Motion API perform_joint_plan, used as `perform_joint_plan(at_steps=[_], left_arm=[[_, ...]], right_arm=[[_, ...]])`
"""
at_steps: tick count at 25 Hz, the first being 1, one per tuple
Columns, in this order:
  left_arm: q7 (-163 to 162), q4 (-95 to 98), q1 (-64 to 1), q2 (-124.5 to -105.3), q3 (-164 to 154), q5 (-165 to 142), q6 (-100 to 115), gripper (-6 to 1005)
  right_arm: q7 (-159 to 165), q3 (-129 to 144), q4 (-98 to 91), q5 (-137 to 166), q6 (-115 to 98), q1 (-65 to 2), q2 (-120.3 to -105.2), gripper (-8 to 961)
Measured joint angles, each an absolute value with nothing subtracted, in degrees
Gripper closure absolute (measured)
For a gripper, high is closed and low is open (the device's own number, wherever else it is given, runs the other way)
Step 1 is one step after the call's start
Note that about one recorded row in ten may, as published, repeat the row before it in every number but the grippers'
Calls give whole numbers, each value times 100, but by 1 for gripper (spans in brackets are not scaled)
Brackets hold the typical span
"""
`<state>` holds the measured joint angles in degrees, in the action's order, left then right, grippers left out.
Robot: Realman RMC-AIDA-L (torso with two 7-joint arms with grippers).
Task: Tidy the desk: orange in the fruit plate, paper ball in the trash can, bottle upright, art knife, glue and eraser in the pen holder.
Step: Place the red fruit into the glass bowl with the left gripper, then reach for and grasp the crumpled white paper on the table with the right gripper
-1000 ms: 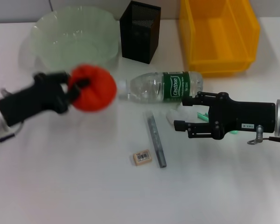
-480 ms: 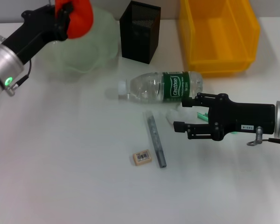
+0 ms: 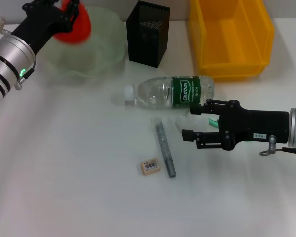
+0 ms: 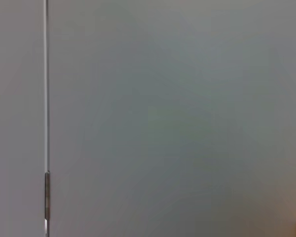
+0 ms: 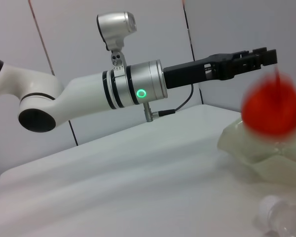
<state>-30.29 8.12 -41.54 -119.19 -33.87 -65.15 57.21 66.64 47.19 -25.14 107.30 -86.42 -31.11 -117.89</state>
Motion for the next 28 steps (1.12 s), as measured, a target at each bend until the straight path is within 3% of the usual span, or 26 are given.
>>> perform_joint_plan(at_steps=[2,9,18,19,20,24,28], left_arm=[[-3047,810,-4168,-11920,-3385,-6489,5710,533],[-3624,849,-4083,-11894,-3477,-6514,6105,379],[-6012,2434,-2909,-11703,-5448,-7175,7851,161],[-6012,2434,-2909,-11703,-5448,-7175,7851,161],[-6534,2765,-2667,-11515,-5864,-7563,8283,161],[-7120,2778,-2609,-11254,-5939,-8247,8924,161],[-7317,2766,-2516,-11136,-5887,-8760,9291,161]], right_arm=[[6659,4720,-2522,10731,-8640,-3112,-11802,165],[6655,4603,-2533,10728,-8625,-3143,-11806,165],[6730,4120,-2570,10714,-8682,-3140,-11808,165],[6771,4104,-2572,10713,-8681,-3147,-11802,165],[6845,4102,-2580,10713,-8677,-3167,-11792,165],[7648,4272,-2967,10765,-8836,-3314,-11730,165],[8954,4853,-4086,10806,-9299,-3386,-11641,166]])
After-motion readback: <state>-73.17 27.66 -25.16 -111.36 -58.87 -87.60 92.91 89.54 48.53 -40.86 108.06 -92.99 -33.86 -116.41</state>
